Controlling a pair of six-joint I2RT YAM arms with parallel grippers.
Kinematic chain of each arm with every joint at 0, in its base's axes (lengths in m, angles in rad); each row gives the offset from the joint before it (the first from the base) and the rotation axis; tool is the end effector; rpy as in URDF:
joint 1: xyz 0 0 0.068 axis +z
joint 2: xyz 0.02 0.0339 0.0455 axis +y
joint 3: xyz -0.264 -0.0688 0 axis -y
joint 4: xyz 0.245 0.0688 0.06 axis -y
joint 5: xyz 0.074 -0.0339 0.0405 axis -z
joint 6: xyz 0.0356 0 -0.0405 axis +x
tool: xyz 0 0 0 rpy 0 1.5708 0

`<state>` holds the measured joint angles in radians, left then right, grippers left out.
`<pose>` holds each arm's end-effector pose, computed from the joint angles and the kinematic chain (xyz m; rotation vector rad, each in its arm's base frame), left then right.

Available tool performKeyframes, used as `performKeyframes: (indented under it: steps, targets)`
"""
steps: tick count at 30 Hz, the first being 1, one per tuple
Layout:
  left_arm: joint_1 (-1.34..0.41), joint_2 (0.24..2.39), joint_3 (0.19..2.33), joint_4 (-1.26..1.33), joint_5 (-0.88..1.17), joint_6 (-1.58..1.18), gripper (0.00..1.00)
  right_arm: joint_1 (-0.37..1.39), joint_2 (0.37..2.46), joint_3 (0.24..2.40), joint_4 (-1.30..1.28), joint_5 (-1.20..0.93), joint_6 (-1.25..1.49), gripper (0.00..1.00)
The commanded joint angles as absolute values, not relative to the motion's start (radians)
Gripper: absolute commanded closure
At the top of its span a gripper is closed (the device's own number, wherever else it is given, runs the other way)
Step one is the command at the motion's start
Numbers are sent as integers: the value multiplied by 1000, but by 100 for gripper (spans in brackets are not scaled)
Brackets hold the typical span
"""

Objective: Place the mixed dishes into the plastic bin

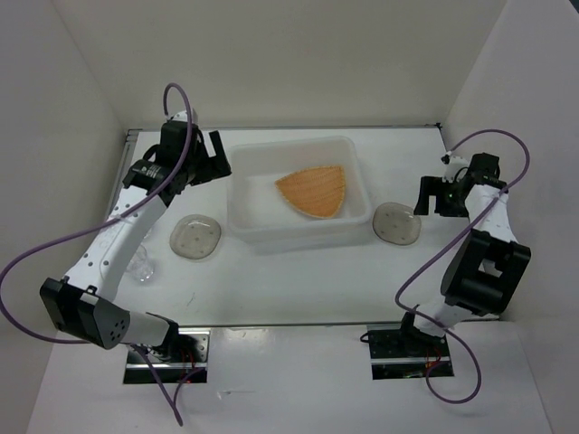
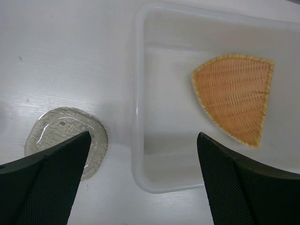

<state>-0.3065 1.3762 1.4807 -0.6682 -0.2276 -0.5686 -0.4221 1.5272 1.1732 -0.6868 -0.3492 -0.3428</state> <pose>0.2867 -0.0823 0.3997 -0.4106 2.0907 -0.2762 0.2909 -0.1173 0.2559 -0.0207 2.5233 0.1572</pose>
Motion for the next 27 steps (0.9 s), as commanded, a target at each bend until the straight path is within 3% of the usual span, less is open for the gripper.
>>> performKeyframes:
  steps: [1, 27]
  targets:
    - [-275, 1331, 1439, -611, -157, -534, 0, -419, 1563, 1242, -718, -417, -396, 1]
    - [-242, 1249, 1313, -699, -155, -673, 0, -485, 1853, 1164, -551, -557, -356, 1]
